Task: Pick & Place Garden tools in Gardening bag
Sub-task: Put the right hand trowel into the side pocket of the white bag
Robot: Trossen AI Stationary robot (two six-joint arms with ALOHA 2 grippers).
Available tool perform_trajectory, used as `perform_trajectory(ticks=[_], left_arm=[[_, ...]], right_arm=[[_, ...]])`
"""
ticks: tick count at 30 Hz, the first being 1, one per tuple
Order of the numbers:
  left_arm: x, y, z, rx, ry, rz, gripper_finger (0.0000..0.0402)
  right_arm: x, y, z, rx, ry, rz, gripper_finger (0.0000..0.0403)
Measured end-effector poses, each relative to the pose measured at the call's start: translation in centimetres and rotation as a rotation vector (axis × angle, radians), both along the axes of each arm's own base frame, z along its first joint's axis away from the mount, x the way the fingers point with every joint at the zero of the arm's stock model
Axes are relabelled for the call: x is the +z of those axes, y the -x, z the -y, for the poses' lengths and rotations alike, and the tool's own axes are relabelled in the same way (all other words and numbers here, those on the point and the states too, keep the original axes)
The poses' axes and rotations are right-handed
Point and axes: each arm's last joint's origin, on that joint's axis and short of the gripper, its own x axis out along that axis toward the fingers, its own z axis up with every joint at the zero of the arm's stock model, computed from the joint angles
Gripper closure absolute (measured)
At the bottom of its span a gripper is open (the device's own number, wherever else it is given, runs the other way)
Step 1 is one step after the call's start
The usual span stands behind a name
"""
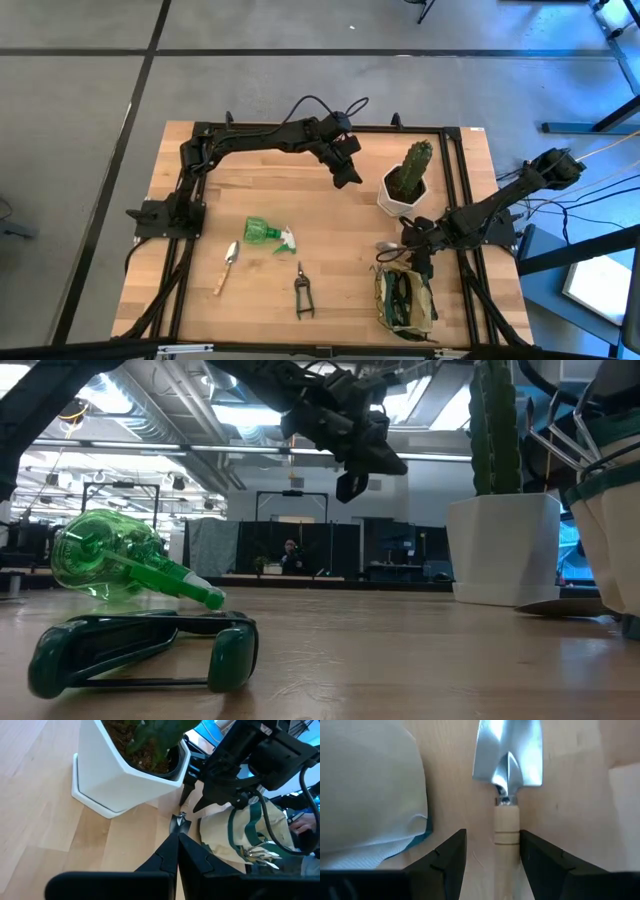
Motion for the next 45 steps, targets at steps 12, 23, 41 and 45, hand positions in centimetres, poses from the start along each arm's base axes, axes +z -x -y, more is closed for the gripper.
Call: perform_trajectory(ticks=[12,23,41,45], left_arm=[[0.0,0.1,-0.3,0.009,0.002,-0.001,0.0398],[0.0,0.1,-0.3,0.017,0.013,-0.006,0.0398],[0.0,0.2,-0.4,-0.006,0.008,0.006,0.0398],[0.1,0.2,-0.6,-0.013,0.036,0.016,0.0398]], right_arm=[[-0.4,0.3,0.2,-0.079,-0.01,-0.023,0.0288],[-0.2,0.2,0.2,-0.204,-0.058,-0.047,0.0348],[4.6,-0.6,0.1,-0.391,0.093,-0.121,0.0348],[6.2,-1.0,0.0,-0.408,0.108,-0.102,0.0348]])
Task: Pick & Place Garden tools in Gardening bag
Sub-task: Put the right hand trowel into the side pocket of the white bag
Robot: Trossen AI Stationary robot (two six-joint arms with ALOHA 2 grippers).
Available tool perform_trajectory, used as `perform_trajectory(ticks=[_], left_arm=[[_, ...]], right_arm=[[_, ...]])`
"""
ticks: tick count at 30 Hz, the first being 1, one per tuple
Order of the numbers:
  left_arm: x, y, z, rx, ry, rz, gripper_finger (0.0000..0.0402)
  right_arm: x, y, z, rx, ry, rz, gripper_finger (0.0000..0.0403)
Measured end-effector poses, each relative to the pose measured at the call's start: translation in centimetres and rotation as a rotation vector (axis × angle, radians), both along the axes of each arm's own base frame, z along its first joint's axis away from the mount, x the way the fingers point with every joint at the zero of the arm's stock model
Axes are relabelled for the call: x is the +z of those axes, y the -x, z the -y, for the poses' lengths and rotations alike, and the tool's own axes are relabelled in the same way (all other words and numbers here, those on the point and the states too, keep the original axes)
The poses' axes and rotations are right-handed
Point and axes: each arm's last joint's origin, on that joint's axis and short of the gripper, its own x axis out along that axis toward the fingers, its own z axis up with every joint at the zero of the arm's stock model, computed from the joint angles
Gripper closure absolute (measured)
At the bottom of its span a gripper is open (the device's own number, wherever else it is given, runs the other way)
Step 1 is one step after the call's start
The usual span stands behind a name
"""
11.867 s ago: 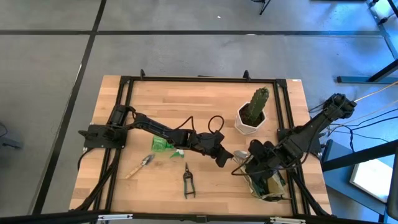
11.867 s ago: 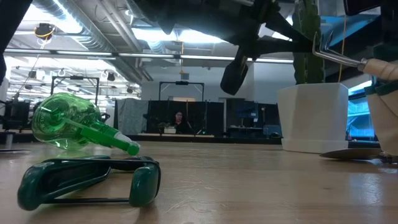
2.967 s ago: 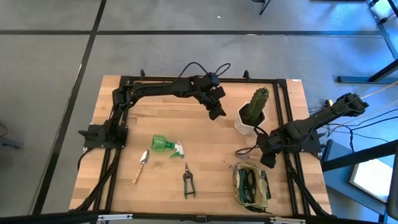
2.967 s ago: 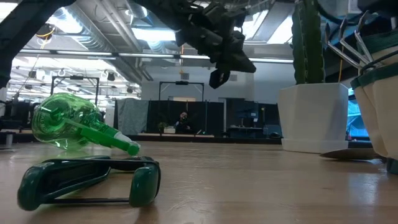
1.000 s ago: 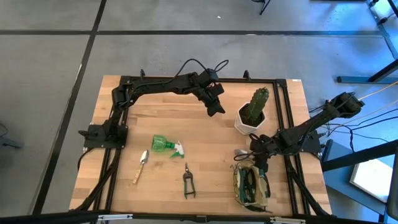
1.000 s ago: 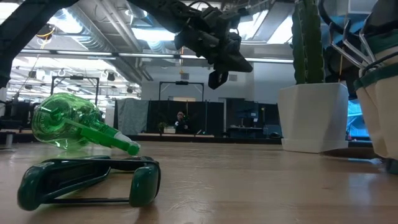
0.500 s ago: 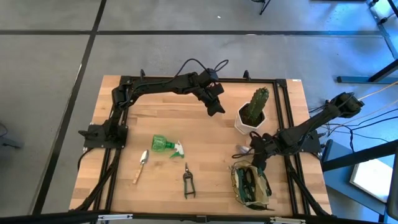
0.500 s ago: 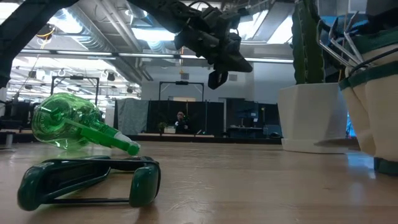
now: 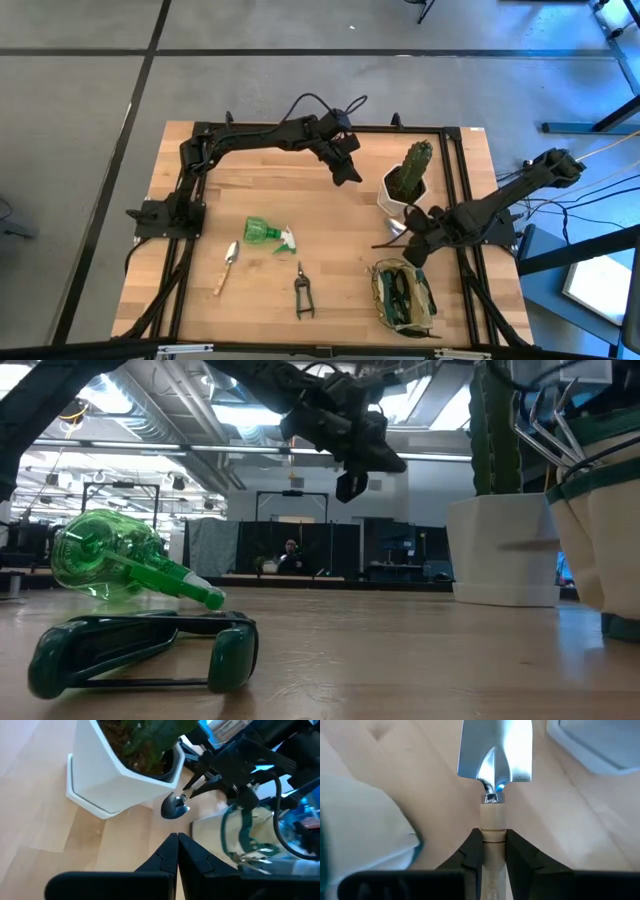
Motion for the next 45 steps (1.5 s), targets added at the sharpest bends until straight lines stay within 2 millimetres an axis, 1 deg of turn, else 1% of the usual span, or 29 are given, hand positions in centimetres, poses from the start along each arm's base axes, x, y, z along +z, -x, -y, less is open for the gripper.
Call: perform_trajectory(ticks=[3,8,12,14,17,19,21,25,28,30,33,36,39,41,44,45], left_arm=[[0.2,0.0,-0.3,0.004,0.054,0.009,0.0398],[0.4,0.4,-0.7,-0.079,0.146,0.039,0.0398],[0.6,0.8,-1.4,-0.142,0.207,0.064,0.0398],[0.7,1.0,-1.6,-0.178,0.238,0.078,0.0398],[1.7,1.3,-1.3,-0.246,0.254,0.133,0.0398],[3.1,1.5,-0.9,-0.278,0.249,0.185,0.0398],[5.4,1.7,-0.3,-0.295,0.22,0.264,0.0398],[11.3,2.7,1.9,-0.32,0.108,0.51,0.0398],[15.4,4.1,3.9,-0.302,0.004,0.685,0.0398],[17.3,5.2,5.3,-0.288,-0.069,0.765,0.0398],[18.9,6.4,6.7,-0.305,-0.15,0.835,0.0398],[19.0,7.1,7.2,-0.317,-0.15,0.784,0.0395],[17.8,7.1,7.3,-0.321,-0.181,0.664,0.0378],[17.5,6.8,7.8,-0.326,-0.274,0.607,0.0358],[17.8,6.1,9.2,-0.351,-0.457,0.555,0.0318],[18.0,5.6,9.5,-0.366,-0.505,0.561,0.0305]], right_arm=[[1.7,-0.4,-0.3,0.014,-0.009,0.043,0.0348],[5.3,-0.8,-0.5,0.062,-0.066,0.175,0.0348],[8.3,-0.1,-0.1,0.087,-0.135,0.299,0.0348],[9.5,0.4,0.1,0.094,-0.183,0.368,0.0348],[11.0,1.1,0.4,0.116,-0.283,0.482,0.0348],[11.9,1.5,0.6,0.13,-0.342,0.551,0.0348],[12.8,1.7,0.6,0.141,-0.395,0.631,0.0348],[14.3,1.8,0.6,0.171,-0.459,0.773,0.0348],[15.3,1.5,0.4,0.226,-0.494,0.87,0.0348],[15.7,1.5,0.3,0.257,-0.521,0.905,0.0348],[16.0,1.4,0.2,0.273,-0.548,0.934,0.0348],[16.2,1.4,0.1,0.278,-0.567,0.949,0.0348],[16.4,1.3,0.1,0.287,-0.582,0.959,0.0348],[16.4,1.3,0.1,0.286,-0.583,0.956,0.0348],[16.4,1.2,0.3,0.278,-0.597,0.951,0.0348],[16.4,1.2,0.3,0.274,-0.604,0.949,0.0348]])
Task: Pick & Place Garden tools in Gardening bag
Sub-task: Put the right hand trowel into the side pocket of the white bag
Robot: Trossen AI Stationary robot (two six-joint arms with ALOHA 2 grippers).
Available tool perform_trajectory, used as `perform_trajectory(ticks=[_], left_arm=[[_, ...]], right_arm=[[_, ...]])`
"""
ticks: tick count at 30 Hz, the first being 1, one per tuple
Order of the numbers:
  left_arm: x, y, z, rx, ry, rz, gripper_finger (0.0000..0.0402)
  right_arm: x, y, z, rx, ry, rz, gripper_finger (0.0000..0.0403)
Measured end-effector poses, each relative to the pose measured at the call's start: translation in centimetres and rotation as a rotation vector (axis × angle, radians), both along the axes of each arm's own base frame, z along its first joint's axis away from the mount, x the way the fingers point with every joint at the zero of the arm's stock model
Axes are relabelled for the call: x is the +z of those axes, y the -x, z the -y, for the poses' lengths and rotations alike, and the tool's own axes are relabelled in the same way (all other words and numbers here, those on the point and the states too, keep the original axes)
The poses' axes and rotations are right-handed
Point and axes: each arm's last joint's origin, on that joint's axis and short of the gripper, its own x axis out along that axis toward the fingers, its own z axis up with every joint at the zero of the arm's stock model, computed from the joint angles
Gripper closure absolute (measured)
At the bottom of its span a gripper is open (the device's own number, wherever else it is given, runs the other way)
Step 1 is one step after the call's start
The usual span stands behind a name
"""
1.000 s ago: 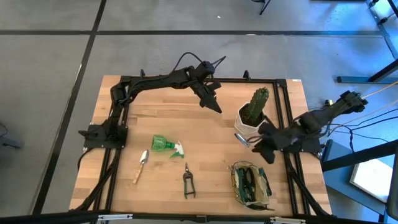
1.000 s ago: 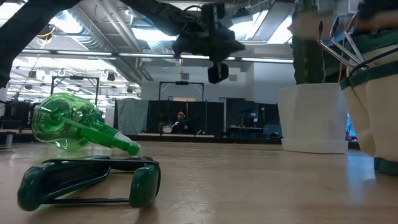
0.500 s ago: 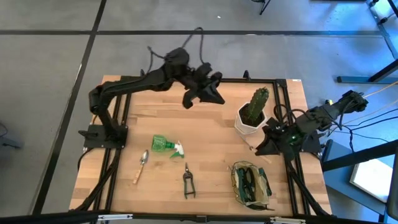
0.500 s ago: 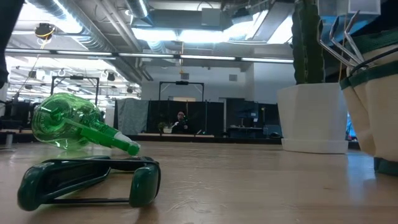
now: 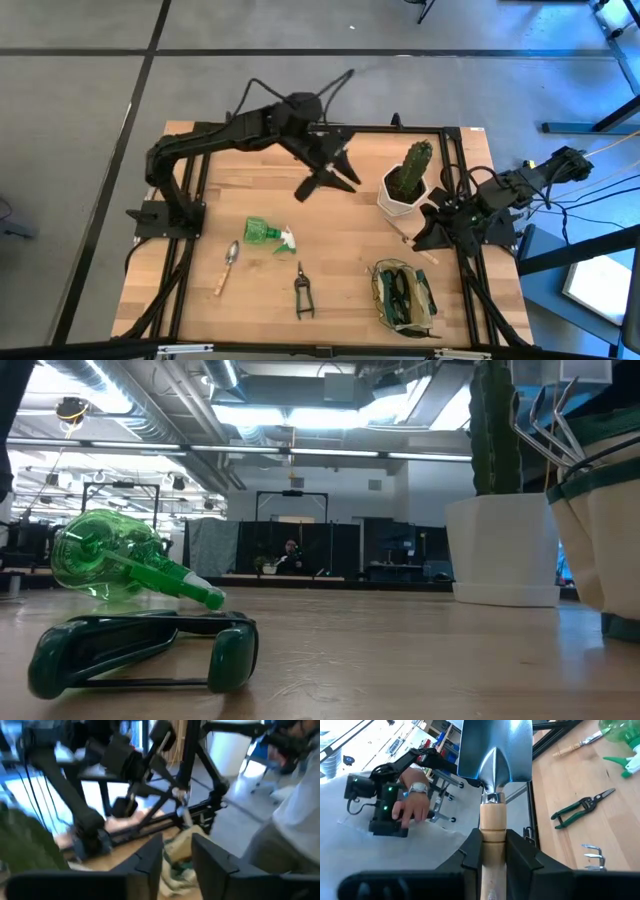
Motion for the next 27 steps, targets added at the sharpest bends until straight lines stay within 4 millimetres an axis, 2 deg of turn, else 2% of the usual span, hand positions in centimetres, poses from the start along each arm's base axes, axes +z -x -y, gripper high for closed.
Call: perform_trajectory(ticks=[5,7,15,18,22,25,27], left_arm=[[0.5,-1.5,-0.3,-0.015,-0.109,0.024,0.0254],[0.0,-2.0,-0.3,-0.031,-0.124,-0.01,0.0244],[-0.4,-2.8,2.3,-0.078,-0.17,-0.003,0.0228],[-0.3,-3.0,2.8,-0.003,-0.123,-0.041,0.0228],[-0.3,-3.2,2.9,0.181,0.02,-0.138,0.0229],[-0.5,-3.4,2.9,0.225,0.139,-0.185,0.0233],[-1.3,-3.7,3.4,0.234,0.188,-0.241,0.0237]], right_arm=[[0.0,-0.2,0.4,0.005,-0.007,-0.006,0.0348],[0.0,-0.3,0.6,0.015,-0.013,-0.007,0.0348],[0.0,-0.6,1.4,0.034,-0.01,-0.004,0.0348],[0.0,-0.7,1.7,0.022,0.01,0.012,0.0348],[0.2,-0.6,1.8,0.03,0.05,0.061,0.0348],[0.7,-0.5,1.4,0.034,0.086,0.132,0.0348],[0.8,-0.3,1.0,0.0,0.13,0.166,0.0348]])
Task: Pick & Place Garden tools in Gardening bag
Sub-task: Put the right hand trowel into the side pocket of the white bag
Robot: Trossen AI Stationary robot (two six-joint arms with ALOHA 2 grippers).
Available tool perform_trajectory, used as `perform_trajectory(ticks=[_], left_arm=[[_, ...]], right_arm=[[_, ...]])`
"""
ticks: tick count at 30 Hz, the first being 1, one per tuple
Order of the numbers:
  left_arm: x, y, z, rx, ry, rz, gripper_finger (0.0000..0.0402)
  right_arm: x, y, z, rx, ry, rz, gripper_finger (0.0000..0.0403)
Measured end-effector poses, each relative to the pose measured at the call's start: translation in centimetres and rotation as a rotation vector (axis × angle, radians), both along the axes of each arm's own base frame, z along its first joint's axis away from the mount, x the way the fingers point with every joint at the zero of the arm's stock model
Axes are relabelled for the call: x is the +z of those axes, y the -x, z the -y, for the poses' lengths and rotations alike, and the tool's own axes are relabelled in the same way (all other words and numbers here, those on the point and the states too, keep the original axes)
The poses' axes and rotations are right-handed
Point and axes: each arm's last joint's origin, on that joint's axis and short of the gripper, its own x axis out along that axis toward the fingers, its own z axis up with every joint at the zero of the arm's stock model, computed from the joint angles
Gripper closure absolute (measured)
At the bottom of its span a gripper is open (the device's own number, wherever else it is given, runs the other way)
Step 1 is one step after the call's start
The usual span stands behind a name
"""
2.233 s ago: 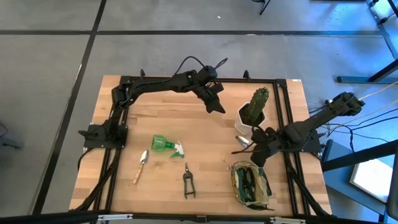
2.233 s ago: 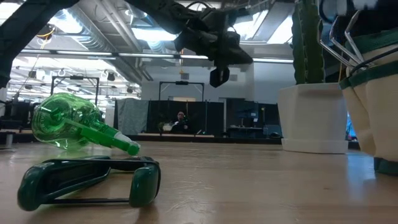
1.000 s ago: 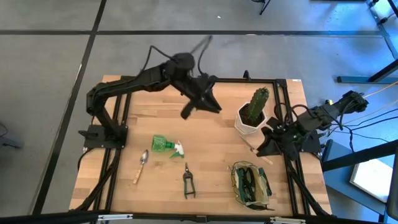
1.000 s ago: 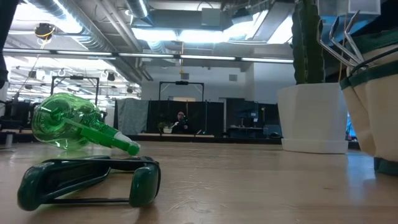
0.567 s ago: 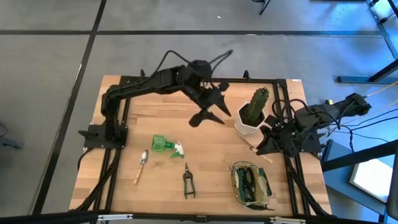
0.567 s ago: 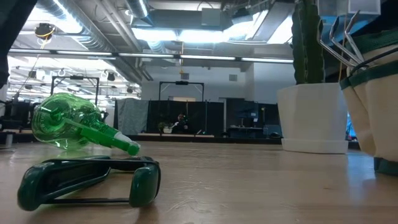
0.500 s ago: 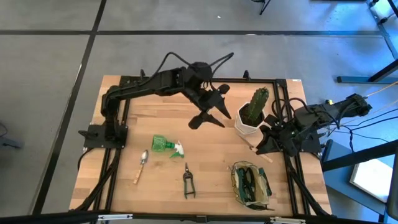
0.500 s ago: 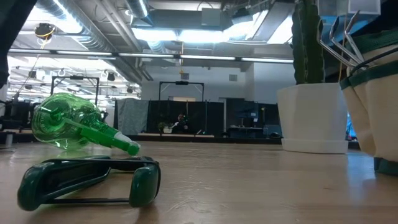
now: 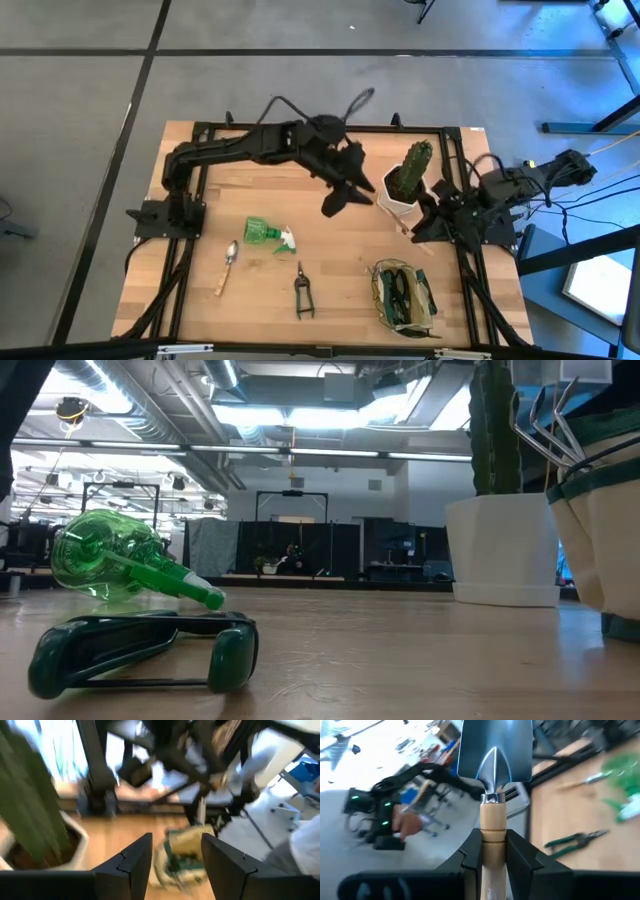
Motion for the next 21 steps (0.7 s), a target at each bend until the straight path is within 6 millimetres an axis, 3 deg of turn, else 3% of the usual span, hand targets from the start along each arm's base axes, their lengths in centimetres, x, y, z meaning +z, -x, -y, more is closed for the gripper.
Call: perform_trajectory(ticks=[5,10,15,21], left_arm=[[-2.9,-0.6,1.1,0.054,0.063,-0.123,0.0249],[-7.3,-1.2,1.4,0.117,0.097,-0.262,0.0254],[-10.8,-2.0,1.0,0.171,0.211,-0.269,0.0254],[-11.2,-3.0,0.6,0.204,0.41,-0.11,0.0254]], right_arm=[[-0.5,0.8,-1.3,-0.163,0.1,-0.013,0.0348],[-1.2,2.3,-3.1,-0.279,0.141,-0.014,0.0348],[-4.3,3.9,-5.0,-0.392,0.124,-0.023,0.0348],[-9.1,5.9,-6.9,-0.529,0.069,0.078,0.0348]])
